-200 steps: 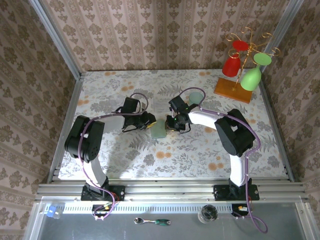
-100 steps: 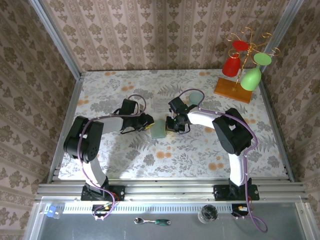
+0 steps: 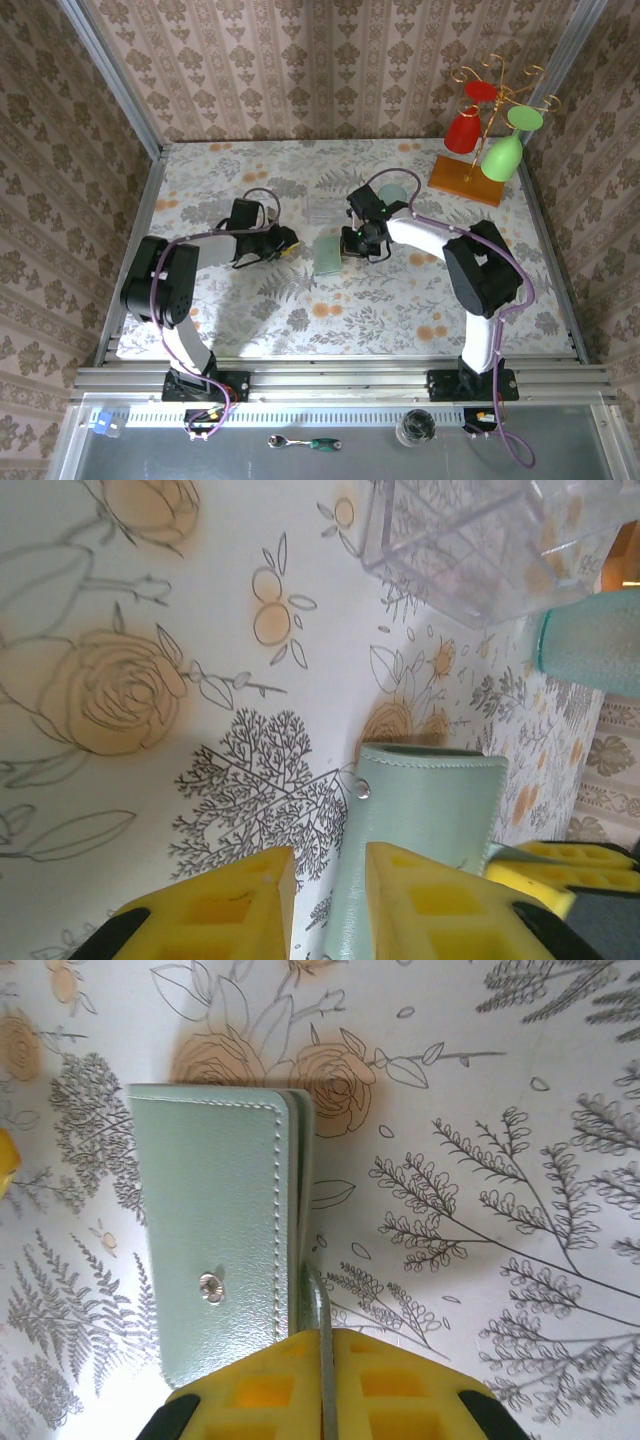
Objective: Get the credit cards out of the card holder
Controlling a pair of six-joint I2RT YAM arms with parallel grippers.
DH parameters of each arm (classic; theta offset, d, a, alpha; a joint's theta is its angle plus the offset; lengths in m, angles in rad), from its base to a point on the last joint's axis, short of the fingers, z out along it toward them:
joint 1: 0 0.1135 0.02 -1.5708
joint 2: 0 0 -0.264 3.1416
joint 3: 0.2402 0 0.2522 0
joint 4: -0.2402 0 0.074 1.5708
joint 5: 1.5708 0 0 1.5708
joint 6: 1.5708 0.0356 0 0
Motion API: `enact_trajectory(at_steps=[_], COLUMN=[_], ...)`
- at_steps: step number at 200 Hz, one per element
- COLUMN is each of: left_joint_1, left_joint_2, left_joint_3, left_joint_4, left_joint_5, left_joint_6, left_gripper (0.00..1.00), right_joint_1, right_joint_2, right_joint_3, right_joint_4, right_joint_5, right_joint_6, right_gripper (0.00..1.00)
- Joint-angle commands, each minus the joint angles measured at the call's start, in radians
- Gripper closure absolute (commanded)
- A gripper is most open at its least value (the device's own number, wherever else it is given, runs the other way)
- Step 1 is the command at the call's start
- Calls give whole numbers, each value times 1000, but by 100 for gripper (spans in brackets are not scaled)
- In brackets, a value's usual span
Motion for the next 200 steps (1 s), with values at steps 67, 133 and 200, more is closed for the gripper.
enact_trajectory(at_steps=[67, 133, 200], left_joint_1=[30, 83, 34], left_joint_2=[-76, -145, -95], left_joint_3=[-33, -67, -20], left_joint_4=[-26, -55, -99], left_joint_5=[-2, -18, 2], left_joint_6=[40, 65, 108], left_gripper=[76, 77, 80], right_joint_1=[41, 114, 100], right_joint_2=[-20, 21, -3], right_joint_3=[157, 261, 221], right_joint_4=[-156, -165, -214], right_joint_5=[-36, -40, 56], right_joint_6=[-66, 4, -22], right_gripper=[98, 97, 97])
